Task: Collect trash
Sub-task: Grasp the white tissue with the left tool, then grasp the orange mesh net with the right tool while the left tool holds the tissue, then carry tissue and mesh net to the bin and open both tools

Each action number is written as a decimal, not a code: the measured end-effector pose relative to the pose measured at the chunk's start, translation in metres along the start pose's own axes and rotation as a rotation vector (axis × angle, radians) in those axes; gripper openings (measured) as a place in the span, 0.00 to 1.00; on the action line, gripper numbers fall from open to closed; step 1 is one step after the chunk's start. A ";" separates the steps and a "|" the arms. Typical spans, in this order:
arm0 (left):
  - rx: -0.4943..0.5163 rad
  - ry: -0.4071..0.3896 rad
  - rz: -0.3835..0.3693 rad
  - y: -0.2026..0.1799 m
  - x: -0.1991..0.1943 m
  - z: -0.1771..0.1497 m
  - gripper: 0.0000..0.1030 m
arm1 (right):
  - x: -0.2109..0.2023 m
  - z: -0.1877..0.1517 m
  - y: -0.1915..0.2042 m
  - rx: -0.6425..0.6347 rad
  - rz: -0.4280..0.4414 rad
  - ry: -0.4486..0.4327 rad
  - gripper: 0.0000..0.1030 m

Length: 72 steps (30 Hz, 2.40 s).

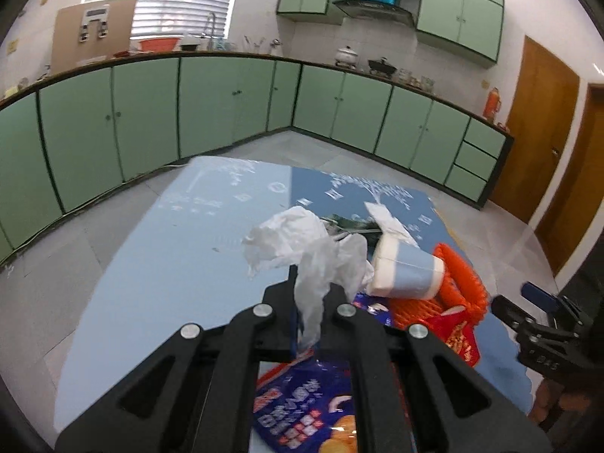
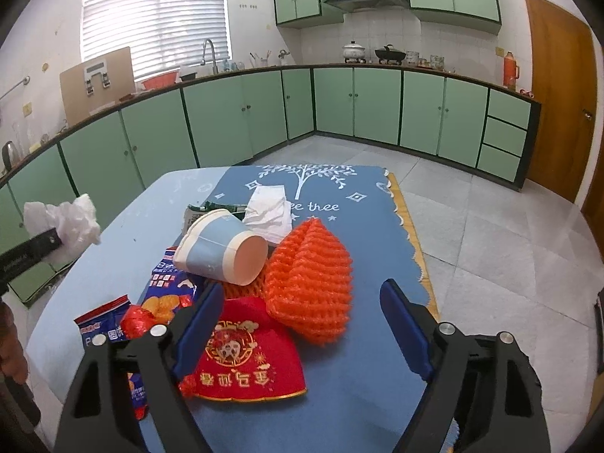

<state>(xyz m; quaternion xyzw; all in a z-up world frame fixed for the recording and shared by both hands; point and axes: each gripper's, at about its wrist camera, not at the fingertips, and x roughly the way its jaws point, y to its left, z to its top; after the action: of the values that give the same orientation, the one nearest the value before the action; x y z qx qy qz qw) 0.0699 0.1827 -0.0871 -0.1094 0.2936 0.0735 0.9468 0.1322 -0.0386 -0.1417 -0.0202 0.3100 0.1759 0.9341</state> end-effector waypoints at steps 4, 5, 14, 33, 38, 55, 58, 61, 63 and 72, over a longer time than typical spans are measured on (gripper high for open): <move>0.024 0.019 -0.023 -0.012 0.010 -0.007 0.04 | 0.018 -0.002 0.000 0.001 -0.011 0.033 0.77; 0.030 0.022 -0.026 -0.014 0.012 -0.008 0.04 | 0.022 -0.002 0.000 -0.001 -0.012 0.042 0.77; 0.045 0.036 -0.039 -0.018 0.017 -0.008 0.04 | 0.048 -0.005 -0.016 0.087 0.099 0.138 0.31; 0.120 -0.008 -0.162 -0.068 0.001 0.000 0.04 | -0.031 0.018 -0.056 0.120 0.047 -0.027 0.18; 0.172 -0.018 -0.265 -0.114 -0.003 0.001 0.04 | -0.063 0.014 -0.088 0.160 -0.014 -0.068 0.18; 0.373 0.131 -0.591 -0.294 0.036 -0.051 0.04 | -0.120 -0.063 -0.227 0.353 -0.320 -0.008 0.18; 0.413 0.174 -0.623 -0.321 0.048 -0.068 0.04 | -0.120 -0.083 -0.247 0.396 -0.347 0.020 0.18; 0.446 0.235 -0.651 -0.347 0.064 -0.085 0.04 | -0.116 -0.101 -0.261 0.429 -0.365 0.048 0.18; 0.465 0.273 -0.662 -0.361 0.075 -0.094 0.04 | -0.112 -0.113 -0.272 0.454 -0.377 0.072 0.18; 0.558 0.386 -0.631 -0.386 0.110 -0.132 0.26 | -0.099 -0.149 -0.306 0.497 -0.409 0.160 0.22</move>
<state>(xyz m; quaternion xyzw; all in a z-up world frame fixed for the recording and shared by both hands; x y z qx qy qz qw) 0.1667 -0.2150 -0.1926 0.0537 0.4255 -0.3218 0.8441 0.0770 -0.3785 -0.2257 0.1329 0.4054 -0.0986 0.8991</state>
